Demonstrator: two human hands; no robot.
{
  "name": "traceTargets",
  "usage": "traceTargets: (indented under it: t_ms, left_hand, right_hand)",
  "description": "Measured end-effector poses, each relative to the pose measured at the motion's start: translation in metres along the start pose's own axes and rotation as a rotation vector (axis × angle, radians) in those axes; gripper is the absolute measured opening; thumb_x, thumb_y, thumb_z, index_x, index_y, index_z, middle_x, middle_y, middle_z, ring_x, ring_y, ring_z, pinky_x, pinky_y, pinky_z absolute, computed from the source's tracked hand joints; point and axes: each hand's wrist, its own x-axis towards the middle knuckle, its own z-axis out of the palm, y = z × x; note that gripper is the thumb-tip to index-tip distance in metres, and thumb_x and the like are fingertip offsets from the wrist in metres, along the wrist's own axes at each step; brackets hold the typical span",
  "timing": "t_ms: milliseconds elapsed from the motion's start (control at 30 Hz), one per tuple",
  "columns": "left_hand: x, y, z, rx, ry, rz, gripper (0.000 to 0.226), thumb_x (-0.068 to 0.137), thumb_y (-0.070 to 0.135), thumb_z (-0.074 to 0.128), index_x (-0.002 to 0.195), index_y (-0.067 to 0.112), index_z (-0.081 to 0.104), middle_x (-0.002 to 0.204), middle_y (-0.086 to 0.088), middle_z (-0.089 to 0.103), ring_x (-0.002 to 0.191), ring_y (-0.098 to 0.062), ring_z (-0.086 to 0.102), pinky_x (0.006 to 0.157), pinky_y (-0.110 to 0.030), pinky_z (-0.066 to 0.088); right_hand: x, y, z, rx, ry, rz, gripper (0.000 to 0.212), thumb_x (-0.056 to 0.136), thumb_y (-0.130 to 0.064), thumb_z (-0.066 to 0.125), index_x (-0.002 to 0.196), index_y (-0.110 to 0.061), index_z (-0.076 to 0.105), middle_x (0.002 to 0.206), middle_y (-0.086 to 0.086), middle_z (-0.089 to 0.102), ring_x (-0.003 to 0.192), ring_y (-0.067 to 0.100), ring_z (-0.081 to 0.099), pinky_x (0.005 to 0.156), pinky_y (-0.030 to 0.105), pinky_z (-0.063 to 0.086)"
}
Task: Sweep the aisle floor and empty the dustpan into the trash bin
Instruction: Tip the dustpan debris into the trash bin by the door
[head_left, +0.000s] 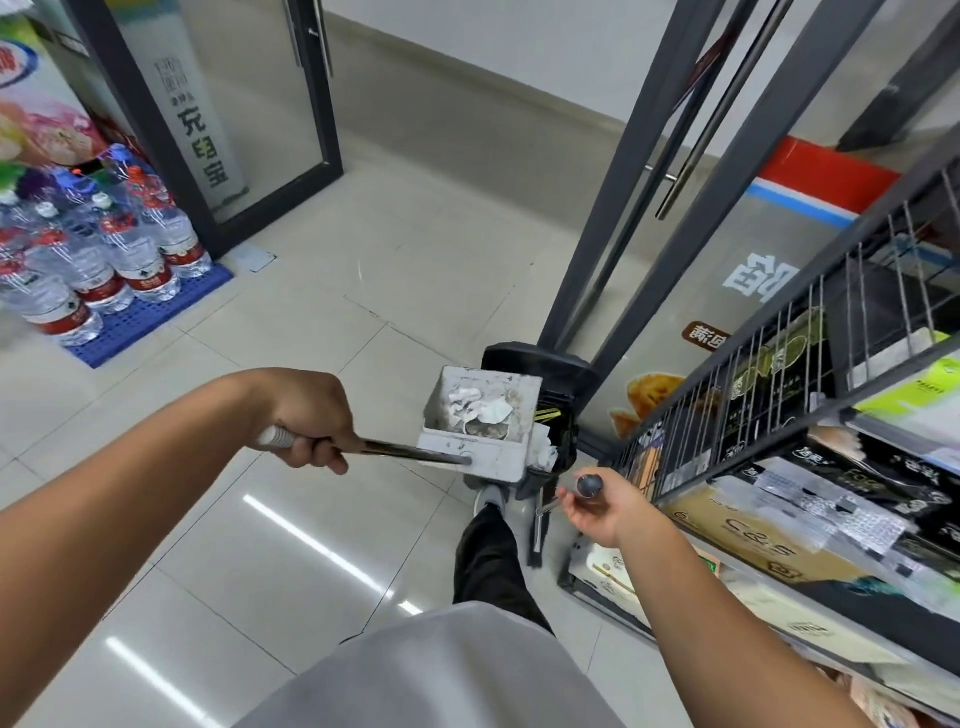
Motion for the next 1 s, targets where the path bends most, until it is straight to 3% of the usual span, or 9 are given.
traceTargets:
  t_ms: [167,333,533,600,667,733,767,900,1000]
  left_hand:
    - [0.019,0.017,0.011,-0.156,-0.141,0.059,0.006,0.087,-0.002,0.061,0.091,-0.006,0.061,0.08,-0.02,0.056,0.037,-0.008,0.036,0.031,-0.012,0.024]
    - [0.044,0.035,0.02,-0.307,-0.276,0.061,0.012,0.091,-0.001,0.054,0.08,0.0,0.057,0.076,-0.014,0.056,0.035,-0.004,0.033,0.026,-0.01,0.024]
    - [0.082,0.04,0.014,-0.475,-0.393,0.039,0.011,0.095,0.001,0.046,0.086,0.003,0.053,0.078,-0.011,0.054,0.035,-0.001,0.033,0.023,-0.008,0.025]
    - [0.095,0.033,0.004,-0.608,-0.44,0.013,0.009,0.094,0.002,0.045,0.088,0.003,0.052,0.076,-0.01,0.054,0.033,-0.001,0.033,0.023,-0.007,0.025]
    - [0.107,0.018,-0.004,-0.801,-0.49,-0.024,0.006,0.086,-0.001,0.055,0.092,0.001,0.053,0.075,-0.01,0.055,0.031,-0.002,0.035,0.023,-0.007,0.025]
    - [0.125,-0.005,-0.004,-0.985,-0.539,-0.039,0.037,0.064,-0.009,0.075,0.095,-0.004,0.055,0.075,-0.012,0.057,0.031,-0.002,0.038,0.022,-0.008,0.027]
    - [0.132,-0.016,0.0,-1.053,-0.553,-0.05,0.046,0.058,-0.011,0.078,0.097,-0.005,0.055,0.075,-0.012,0.058,0.03,-0.002,0.039,0.021,-0.009,0.027]
    - [0.147,-0.026,0.029,-1.143,-0.514,-0.084,0.021,0.079,0.003,0.051,0.1,-0.001,0.051,0.075,-0.006,0.052,0.026,-0.003,0.038,0.021,-0.008,0.026]
    - [0.144,-0.015,0.029,-1.187,-0.519,-0.08,0.015,0.08,0.003,0.048,0.095,0.001,0.049,0.075,-0.004,0.047,0.025,-0.004,0.038,0.022,-0.007,0.026]
  right_hand:
    - [-0.007,-0.001,-0.025,0.198,0.013,-0.019,0.006,0.089,-0.002,0.055,0.094,0.0,0.052,0.087,0.019,0.051,0.069,0.021,0.053,0.039,0.021,0.051]
    - [-0.011,0.005,-0.051,0.276,0.001,-0.017,0.045,0.068,0.005,0.064,0.111,0.001,0.051,0.09,0.022,0.053,0.067,0.023,0.056,0.042,0.025,0.053]
    - [-0.015,0.009,-0.075,0.339,0.008,-0.034,0.028,0.083,0.003,0.058,0.109,0.0,0.05,0.086,0.024,0.055,0.065,0.026,0.058,0.044,0.024,0.053]
    - [-0.018,0.01,-0.081,0.337,-0.016,-0.04,0.044,0.071,0.006,0.067,0.11,0.0,0.049,0.086,0.024,0.054,0.055,0.027,0.061,0.044,0.024,0.053]
    - [-0.018,0.009,-0.089,0.327,-0.074,-0.059,0.082,0.034,0.012,0.083,0.109,0.002,0.05,0.087,0.025,0.055,0.05,0.028,0.062,0.044,0.025,0.053]
    - [-0.015,0.009,-0.099,0.316,-0.098,-0.067,0.103,0.009,0.014,0.085,0.106,0.002,0.052,0.091,0.027,0.056,0.053,0.029,0.062,0.044,0.027,0.053]
    - [-0.014,0.009,-0.102,0.3,-0.094,-0.07,0.106,0.006,0.013,0.086,0.106,0.002,0.053,0.092,0.028,0.056,0.054,0.029,0.062,0.043,0.028,0.053]
    - [-0.012,0.008,-0.104,0.284,-0.087,-0.076,0.115,0.005,0.012,0.087,0.114,0.004,0.051,0.09,0.029,0.057,0.05,0.029,0.062,0.041,0.028,0.052]
    - [-0.009,0.005,-0.094,0.217,-0.077,-0.067,0.115,0.01,0.011,0.087,0.118,0.004,0.05,0.085,0.029,0.059,0.053,0.028,0.06,0.041,0.028,0.052]
